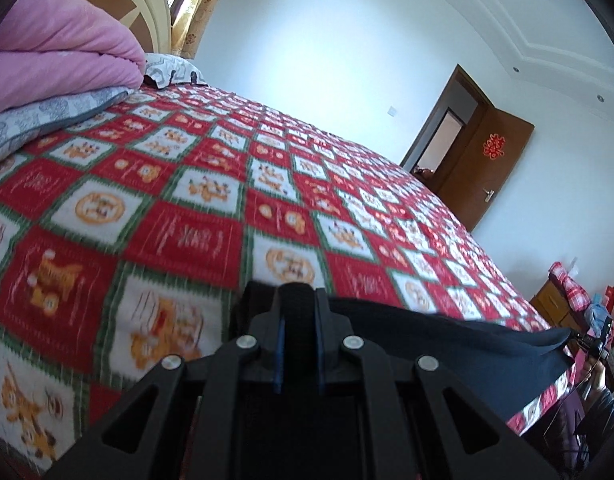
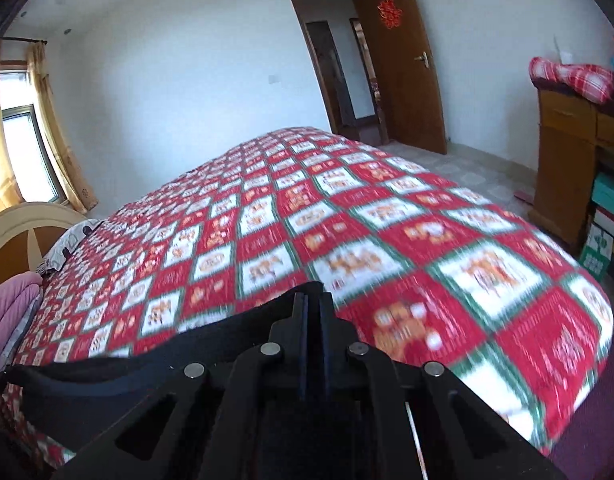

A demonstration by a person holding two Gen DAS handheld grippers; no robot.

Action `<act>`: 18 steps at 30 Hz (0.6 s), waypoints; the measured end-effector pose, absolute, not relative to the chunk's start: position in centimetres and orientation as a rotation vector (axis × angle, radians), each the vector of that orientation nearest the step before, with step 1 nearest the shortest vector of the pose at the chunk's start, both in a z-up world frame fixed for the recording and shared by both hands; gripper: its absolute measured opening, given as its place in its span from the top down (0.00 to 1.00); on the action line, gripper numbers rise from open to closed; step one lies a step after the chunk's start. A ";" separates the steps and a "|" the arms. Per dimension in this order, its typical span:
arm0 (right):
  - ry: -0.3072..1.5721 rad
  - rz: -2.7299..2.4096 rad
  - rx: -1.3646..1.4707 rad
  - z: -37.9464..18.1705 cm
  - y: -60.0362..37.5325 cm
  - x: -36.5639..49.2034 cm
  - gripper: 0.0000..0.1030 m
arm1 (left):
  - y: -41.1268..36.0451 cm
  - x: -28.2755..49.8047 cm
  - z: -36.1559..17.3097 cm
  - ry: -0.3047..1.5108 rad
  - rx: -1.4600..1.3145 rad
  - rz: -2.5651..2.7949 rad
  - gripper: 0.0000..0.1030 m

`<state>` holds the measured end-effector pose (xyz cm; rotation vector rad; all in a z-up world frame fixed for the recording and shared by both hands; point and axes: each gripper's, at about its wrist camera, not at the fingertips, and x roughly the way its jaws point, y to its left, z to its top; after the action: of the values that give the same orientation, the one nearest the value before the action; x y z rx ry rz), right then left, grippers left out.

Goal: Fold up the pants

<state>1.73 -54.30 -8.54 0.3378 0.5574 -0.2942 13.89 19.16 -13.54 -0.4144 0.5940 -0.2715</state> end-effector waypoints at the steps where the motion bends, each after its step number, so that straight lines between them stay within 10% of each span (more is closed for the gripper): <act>1: 0.560 -0.298 0.344 -8.8 -54.3 1.2 0.96 | 19.2 13.5 -13.9 0.595 -0.409 -0.274 0.88; 10: 0.620 -0.415 0.384 -10.8 -55.6 -1.7 1.00 | 19.5 11.0 -15.9 0.614 -0.337 -0.289 0.83; 18: 0.583 -0.498 0.429 -9.6 -56.7 -4.8 0.99 | 20.9 9.1 -15.9 0.630 -0.209 -0.198 0.48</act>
<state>-4.84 -56.73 -9.63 0.4286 0.5829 -0.4979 9.07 20.87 -15.92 -0.2088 0.6304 -0.1980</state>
